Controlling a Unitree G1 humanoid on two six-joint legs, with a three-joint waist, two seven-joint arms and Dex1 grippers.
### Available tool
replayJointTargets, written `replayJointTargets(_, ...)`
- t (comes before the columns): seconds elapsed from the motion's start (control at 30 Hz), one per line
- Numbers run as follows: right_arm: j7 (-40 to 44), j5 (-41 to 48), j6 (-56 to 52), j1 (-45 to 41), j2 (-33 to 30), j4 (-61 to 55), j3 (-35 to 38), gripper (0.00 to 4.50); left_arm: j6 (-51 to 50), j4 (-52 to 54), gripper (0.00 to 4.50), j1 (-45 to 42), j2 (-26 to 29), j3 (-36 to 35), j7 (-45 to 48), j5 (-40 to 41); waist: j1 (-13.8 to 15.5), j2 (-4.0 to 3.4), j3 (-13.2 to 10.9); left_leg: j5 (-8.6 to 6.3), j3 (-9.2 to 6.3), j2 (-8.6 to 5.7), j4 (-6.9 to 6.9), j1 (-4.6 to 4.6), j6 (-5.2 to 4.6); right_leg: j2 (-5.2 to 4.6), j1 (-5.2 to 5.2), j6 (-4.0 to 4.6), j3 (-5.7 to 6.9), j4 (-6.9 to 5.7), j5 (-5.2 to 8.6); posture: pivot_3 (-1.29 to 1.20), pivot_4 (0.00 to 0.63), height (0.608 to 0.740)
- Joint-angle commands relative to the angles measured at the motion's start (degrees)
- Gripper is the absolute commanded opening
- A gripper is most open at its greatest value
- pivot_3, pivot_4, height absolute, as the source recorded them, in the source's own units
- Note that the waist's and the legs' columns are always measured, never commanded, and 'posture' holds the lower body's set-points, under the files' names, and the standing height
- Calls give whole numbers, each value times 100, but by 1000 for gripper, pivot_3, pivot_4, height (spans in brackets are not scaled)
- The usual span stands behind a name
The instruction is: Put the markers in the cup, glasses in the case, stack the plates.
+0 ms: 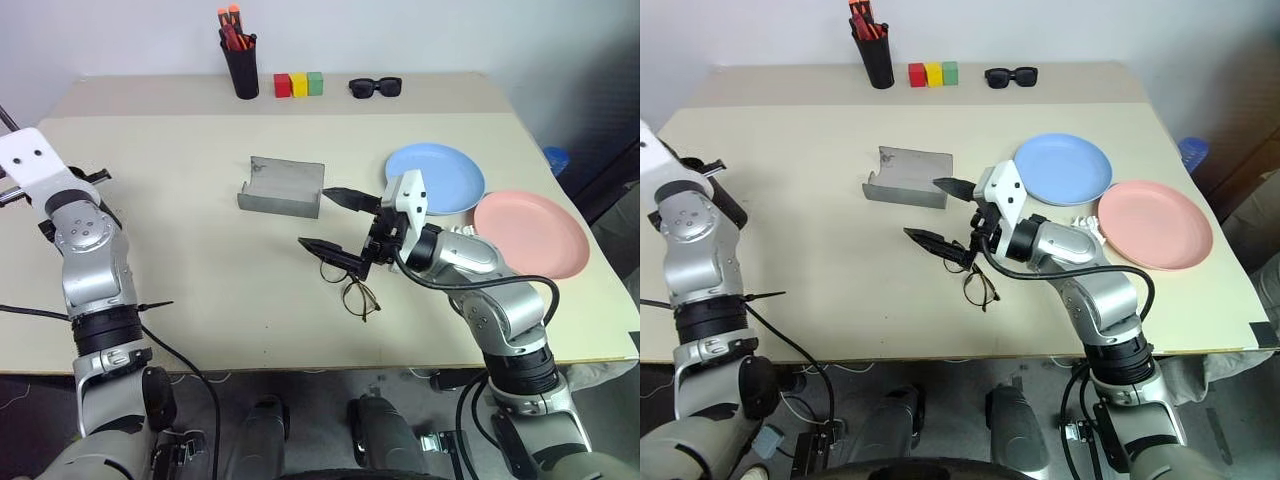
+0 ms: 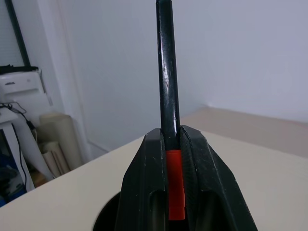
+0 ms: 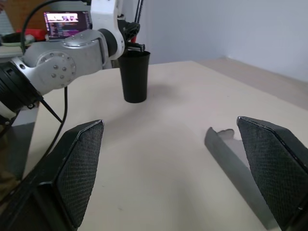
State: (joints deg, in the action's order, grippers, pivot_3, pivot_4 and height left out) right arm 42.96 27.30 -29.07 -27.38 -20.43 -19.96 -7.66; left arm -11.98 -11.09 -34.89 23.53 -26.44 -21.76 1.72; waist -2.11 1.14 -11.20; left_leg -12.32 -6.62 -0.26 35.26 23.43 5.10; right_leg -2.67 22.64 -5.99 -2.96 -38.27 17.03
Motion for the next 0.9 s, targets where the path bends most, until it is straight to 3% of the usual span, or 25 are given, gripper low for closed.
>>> replayJointTargets(0.03, -42, 90, 24, -37, 14, -252, 55, 4500, 107, 85, 32, 13, 89, -121, -48, -7, -4, 0, 0, 0, 0, 0, 0, 0, 0, 0, 0, 0, 0, 0, 0, 0, 150, 740)
replayJointTargets(0.23, -63, 91, 10, -31, -5, -265, 64, 4500, 73, 85, 32, 89, 78, -176, -194, -31, -15, 0, 0, 0, -1, 0, 0, 0, 0, 1, 1, 0, 0, 0, 0, 0, 150, 740)
replayJointTargets(0.33, -64, 95, 7, -25, -14, -269, 63, 4500, 53, 108, 1201, 112, 83, -155, -267, -69, -18, 0, 0, 0, -1, 1, -1, 0, 0, 2, 1, 0, 0, -1, 0, 0, 150, 740)
replayJointTargets(0.47, -62, 101, 0, -30, -13, -268, 57, 4500, 29, 120, 3176, 129, 89, -144, -318, -68, -17, 0, 0, 0, -1, 1, 0, 0, 0, 2, 1, 0, 0, -1, 0, 0, 150, 740)
replayJointTargets(0.73, -32, 103, -23, -24, -95, -268, 104, 4500, 136, 299, 3176, -41, 28, -66, -83, 183, -15, 0, 0, 0, -1, 1, 0, 0, 0, 2, 1, 0, 0, -1, 0, 0, 150, 740)
replayJointTargets(0.83, 45, 100, -15, -55, -280, -198, 234, 4500, 73, 536, 3176, -334, -22, 265, 823, 696, 22, 0, 0, 0, -1, 1, 0, 0, 0, 1, 0, 0, 1, -1, 0, 0, 150, 740)
replayJointTargets(0.9, 195, 85, -9, -38, -543, -155, 341, 4500, -429, 766, 3720, -430, 76, 746, 1860, 1094, 72, 0, 0, 0, -1, 0, 2, 1, 0, 0, -3, 0, 1, 3, 0, 0, 150, 740)
